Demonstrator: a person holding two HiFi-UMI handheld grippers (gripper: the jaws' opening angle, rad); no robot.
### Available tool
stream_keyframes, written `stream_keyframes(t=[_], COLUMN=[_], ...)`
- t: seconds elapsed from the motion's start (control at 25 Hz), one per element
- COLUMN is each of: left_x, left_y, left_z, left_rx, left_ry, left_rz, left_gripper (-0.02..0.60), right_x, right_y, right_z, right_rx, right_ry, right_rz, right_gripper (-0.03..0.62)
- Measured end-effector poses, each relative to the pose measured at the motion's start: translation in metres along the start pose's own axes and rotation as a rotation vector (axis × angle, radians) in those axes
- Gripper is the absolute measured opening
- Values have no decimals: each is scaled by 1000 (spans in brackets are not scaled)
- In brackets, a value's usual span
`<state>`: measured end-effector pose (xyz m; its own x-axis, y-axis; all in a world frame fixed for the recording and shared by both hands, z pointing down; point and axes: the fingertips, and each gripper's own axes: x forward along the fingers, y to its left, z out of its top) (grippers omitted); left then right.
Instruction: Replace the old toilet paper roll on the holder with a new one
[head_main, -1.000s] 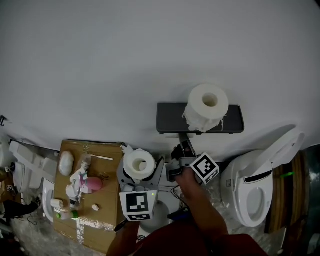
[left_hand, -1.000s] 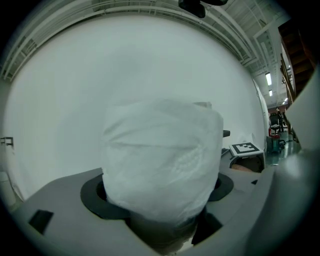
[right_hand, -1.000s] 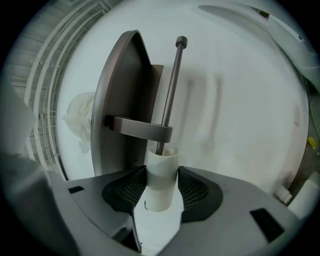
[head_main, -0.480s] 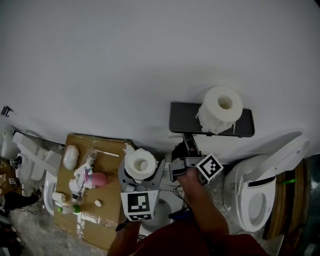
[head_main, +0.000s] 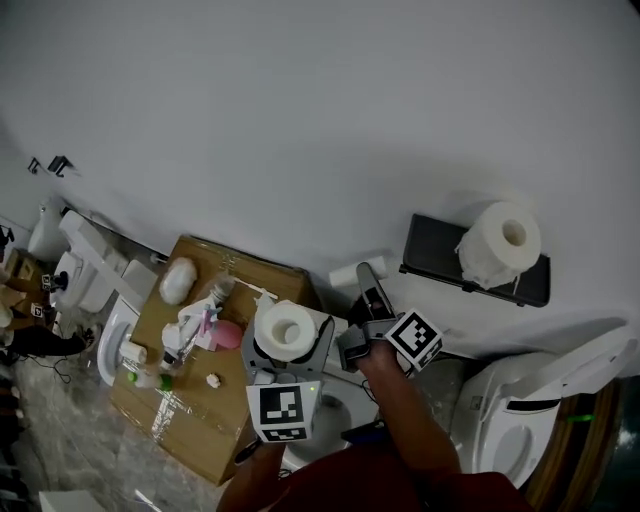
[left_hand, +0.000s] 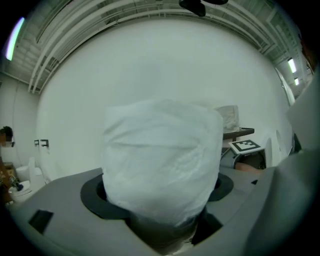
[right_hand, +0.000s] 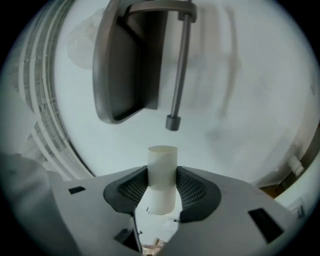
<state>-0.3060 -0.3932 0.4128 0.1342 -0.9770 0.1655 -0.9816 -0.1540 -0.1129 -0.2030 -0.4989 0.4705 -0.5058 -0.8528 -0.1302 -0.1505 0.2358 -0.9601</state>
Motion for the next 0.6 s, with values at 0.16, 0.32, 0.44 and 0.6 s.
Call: stream_keyframes(t=[0.16, 0.32, 0.44, 0.6], left_x=[-6, -2, 2, 4], left_y=[10, 5, -4, -24], left_z=[-10, -12, -10, -7], left_rx=[-15, -29, -28, -25], left_ry=[18, 26, 6, -9], left_rz=[31, 23, -2, -54], left_gripper=[449, 449, 448, 449], right_x=[-8, -33, -56, -94], right_y=[19, 44, 55, 56], right_z=[-28, -25, -16, -7], right_rx=[-405, -882, -1074, -1142], right_ry=[117, 112, 79, 71], right_rz=[-33, -126, -211, -300], right_gripper=[186, 186, 186, 186])
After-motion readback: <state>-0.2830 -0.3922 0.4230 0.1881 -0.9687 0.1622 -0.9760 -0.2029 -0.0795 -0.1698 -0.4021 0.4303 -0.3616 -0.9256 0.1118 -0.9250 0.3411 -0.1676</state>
